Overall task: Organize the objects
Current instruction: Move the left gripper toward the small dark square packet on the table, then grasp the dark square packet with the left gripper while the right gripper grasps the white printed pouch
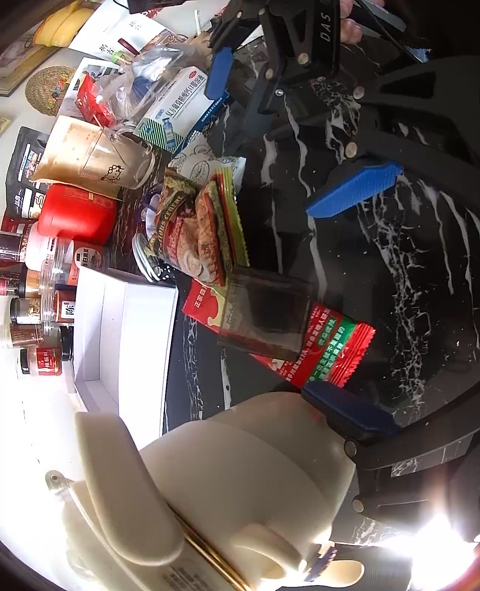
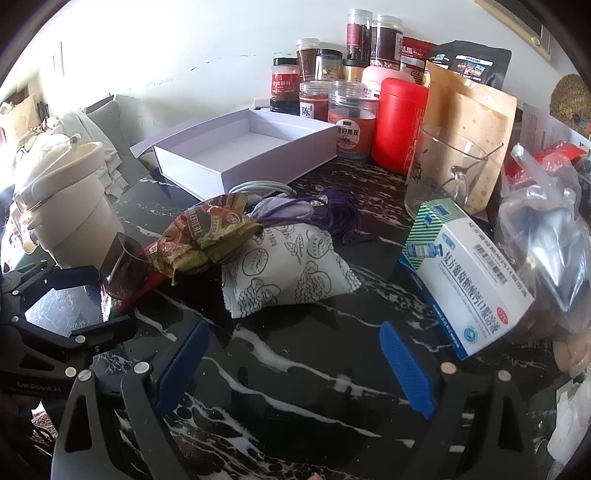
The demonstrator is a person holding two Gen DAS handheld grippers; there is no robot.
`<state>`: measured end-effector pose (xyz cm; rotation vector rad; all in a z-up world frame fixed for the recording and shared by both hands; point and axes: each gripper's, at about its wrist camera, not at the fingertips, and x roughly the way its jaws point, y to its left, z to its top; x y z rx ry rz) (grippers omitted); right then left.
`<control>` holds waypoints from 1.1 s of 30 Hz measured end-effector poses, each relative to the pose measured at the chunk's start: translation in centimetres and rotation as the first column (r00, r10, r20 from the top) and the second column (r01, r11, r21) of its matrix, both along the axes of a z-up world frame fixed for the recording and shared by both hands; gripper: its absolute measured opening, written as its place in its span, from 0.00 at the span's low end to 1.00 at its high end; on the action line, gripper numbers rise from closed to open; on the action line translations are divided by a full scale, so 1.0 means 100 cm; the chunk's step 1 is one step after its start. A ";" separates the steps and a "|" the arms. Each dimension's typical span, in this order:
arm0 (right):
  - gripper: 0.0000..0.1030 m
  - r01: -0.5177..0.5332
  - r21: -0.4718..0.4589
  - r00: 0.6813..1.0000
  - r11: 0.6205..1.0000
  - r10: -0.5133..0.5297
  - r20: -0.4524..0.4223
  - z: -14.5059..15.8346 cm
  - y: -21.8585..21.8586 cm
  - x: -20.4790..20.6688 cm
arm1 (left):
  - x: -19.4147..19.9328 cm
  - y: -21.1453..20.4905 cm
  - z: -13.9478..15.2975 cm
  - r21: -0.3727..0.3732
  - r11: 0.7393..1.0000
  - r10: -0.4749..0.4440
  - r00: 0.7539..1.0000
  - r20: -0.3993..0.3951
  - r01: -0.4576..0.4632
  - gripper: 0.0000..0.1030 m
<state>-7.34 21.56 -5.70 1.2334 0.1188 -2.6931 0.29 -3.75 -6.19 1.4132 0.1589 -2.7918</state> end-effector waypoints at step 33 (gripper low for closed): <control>0.86 -0.101 -0.024 0.993 0.995 0.102 0.054 -0.024 -0.003 -0.065 | -0.024 0.007 -0.006 0.012 1.000 0.013 1.000 0.017 -0.014 0.52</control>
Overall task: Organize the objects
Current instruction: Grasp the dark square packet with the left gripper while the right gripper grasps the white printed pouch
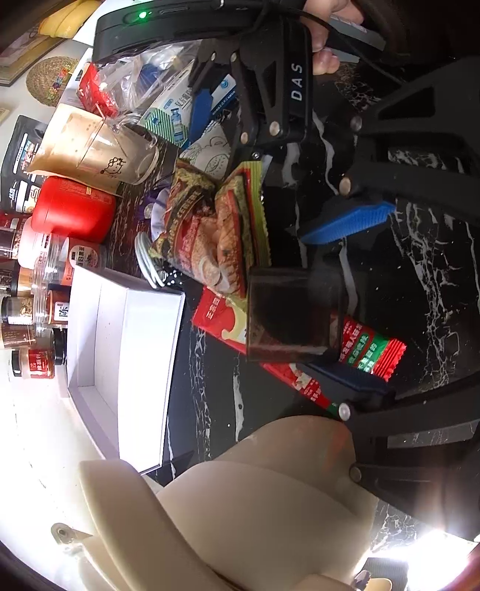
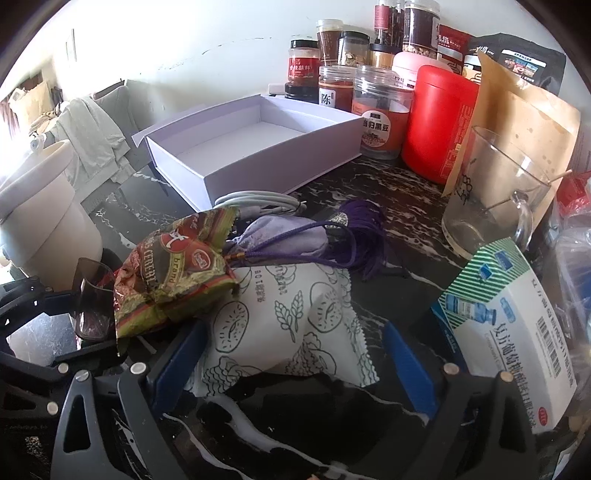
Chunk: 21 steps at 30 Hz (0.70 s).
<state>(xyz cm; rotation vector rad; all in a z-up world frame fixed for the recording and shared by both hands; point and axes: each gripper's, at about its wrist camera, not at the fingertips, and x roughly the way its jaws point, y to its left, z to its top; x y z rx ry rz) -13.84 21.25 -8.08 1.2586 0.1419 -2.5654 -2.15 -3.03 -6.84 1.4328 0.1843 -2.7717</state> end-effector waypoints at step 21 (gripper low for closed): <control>0.56 0.005 0.008 0.999 1.000 -0.004 -0.041 0.011 0.002 0.031 | 0.015 0.009 0.001 0.007 0.997 -0.082 0.997 -0.012 0.082 0.42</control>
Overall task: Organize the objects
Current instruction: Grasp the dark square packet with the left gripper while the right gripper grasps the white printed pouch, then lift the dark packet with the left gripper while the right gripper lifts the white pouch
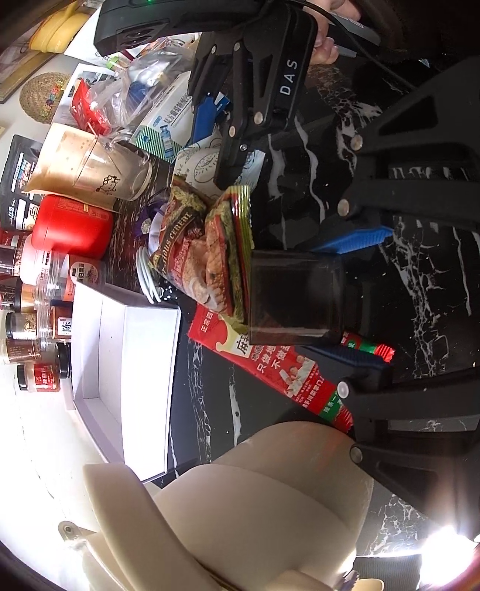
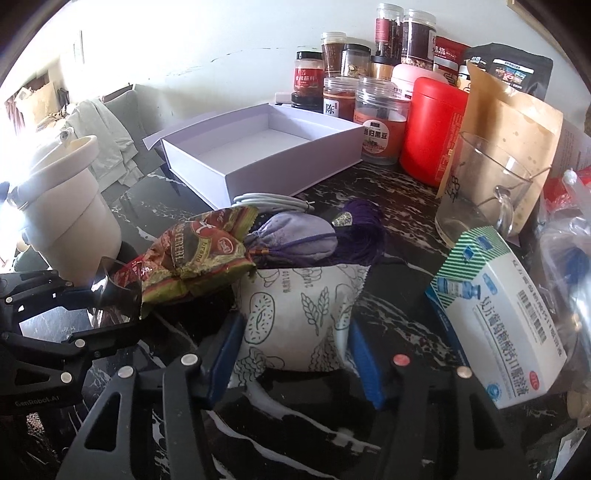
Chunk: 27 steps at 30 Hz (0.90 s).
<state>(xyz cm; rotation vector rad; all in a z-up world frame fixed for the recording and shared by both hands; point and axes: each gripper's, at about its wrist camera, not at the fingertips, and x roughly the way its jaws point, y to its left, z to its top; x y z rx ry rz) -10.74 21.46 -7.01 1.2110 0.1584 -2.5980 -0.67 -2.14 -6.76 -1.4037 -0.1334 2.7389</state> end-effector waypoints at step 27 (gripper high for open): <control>0.71 0.155 -0.005 0.988 0.988 -0.155 0.005 0.001 0.026 0.079 | 0.028 0.037 -0.012 -0.033 0.990 -0.136 0.989 0.048 0.138 0.42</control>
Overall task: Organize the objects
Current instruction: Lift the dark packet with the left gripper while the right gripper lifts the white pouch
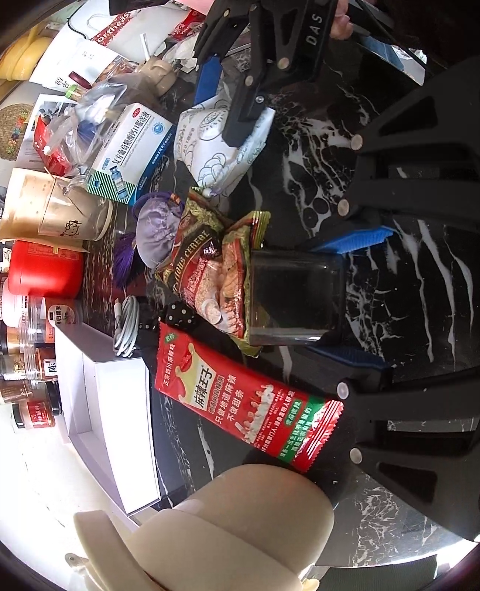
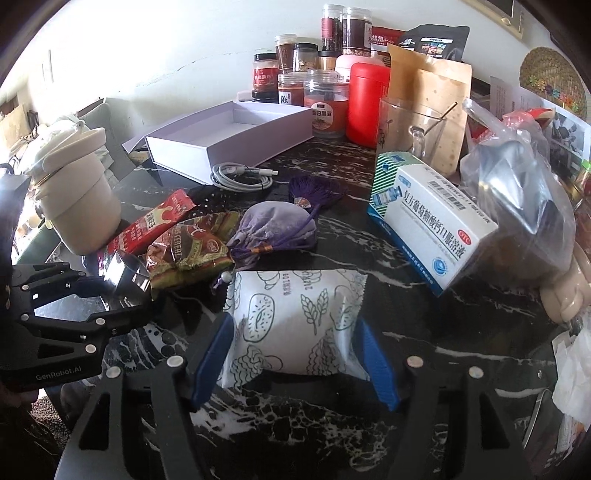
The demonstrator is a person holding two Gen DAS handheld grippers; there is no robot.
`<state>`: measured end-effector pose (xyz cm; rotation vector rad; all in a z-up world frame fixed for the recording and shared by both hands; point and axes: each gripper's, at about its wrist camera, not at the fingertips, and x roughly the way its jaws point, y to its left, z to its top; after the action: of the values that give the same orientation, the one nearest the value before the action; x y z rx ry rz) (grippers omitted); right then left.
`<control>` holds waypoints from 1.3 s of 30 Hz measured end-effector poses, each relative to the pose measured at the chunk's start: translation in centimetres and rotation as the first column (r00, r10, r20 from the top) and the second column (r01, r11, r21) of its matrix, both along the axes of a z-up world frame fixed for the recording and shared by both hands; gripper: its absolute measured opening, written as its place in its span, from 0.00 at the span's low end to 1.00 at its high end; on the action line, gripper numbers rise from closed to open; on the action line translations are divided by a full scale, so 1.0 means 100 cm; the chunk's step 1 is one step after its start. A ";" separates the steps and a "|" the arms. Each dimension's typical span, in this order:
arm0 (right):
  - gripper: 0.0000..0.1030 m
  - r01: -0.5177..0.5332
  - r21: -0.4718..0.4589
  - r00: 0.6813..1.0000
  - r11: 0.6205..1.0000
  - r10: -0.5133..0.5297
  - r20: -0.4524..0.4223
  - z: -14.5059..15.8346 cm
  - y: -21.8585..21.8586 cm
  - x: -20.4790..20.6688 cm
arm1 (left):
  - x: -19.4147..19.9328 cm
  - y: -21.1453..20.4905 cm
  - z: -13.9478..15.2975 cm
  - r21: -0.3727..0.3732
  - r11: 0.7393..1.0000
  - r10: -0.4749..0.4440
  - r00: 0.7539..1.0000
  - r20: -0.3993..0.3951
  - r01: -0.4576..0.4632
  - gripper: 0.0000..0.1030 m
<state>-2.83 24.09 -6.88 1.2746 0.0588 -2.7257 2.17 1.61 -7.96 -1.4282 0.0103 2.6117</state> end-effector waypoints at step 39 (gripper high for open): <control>0.53 -0.014 -0.002 1.000 1.000 0.014 -0.009 0.009 -0.001 -0.001 | 0.001 0.011 0.022 -0.025 0.994 -0.108 0.994 -0.007 0.107 0.43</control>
<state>-2.94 23.99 -5.99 1.2564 0.0659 -2.7193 2.27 2.69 -5.77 -1.3841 0.1178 2.5392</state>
